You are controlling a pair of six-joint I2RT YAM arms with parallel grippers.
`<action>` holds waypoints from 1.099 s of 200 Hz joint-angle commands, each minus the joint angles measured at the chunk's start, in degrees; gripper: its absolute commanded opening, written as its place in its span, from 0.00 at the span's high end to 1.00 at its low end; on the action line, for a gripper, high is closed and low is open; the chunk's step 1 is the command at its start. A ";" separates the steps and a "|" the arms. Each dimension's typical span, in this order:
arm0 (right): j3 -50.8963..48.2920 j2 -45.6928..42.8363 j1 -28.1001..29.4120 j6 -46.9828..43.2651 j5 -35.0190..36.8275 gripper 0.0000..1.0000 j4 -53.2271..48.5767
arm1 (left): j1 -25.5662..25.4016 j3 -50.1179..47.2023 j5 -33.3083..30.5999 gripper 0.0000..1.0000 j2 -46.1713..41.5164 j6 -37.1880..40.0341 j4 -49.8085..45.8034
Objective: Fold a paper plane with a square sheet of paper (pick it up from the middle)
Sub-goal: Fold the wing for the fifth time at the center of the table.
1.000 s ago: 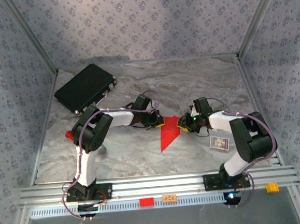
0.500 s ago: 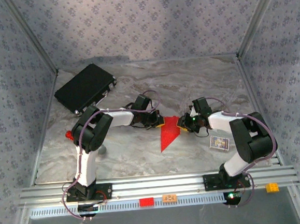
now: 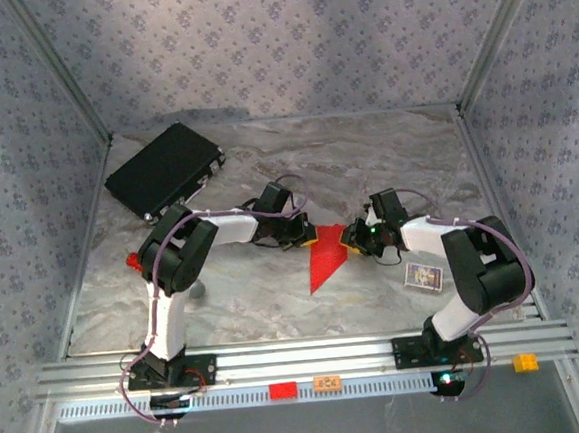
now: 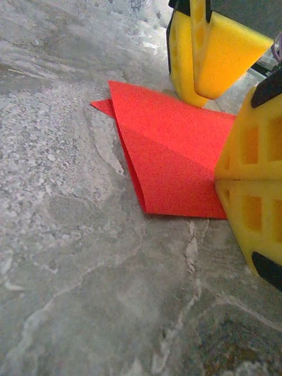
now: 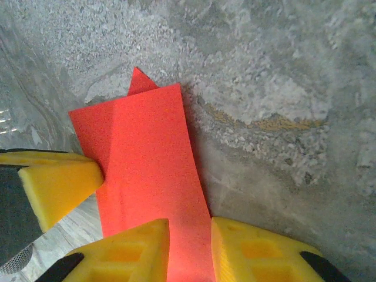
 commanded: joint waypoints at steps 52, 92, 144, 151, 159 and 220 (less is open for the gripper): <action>-1.09 0.43 1.19 1.07 -5.17 0.72 4.52 | -0.34 -0.59 -1.79 0.98 3.45 1.11 -5.49; -2.19 0.13 -0.19 3.21 -9.72 0.71 9.49 | -0.33 -0.55 -1.79 0.98 3.53 1.07 -5.50; -3.84 -5.80 -1.16 3.80 -11.33 0.68 9.07 | -0.34 -0.67 -1.79 0.98 3.57 1.05 -5.27; -3.60 -5.87 -1.20 3.88 -11.88 0.67 8.96 | -0.33 -0.59 -1.80 0.98 3.62 1.05 -5.22; -3.55 -5.74 -1.22 4.33 -12.64 0.67 8.93 | -0.33 -0.47 -1.86 0.98 3.66 1.06 -5.35; -6.40 -5.88 -0.04 9.85 -13.09 0.62 11.58 | -0.39 -0.77 -1.79 0.98 3.71 0.77 -4.85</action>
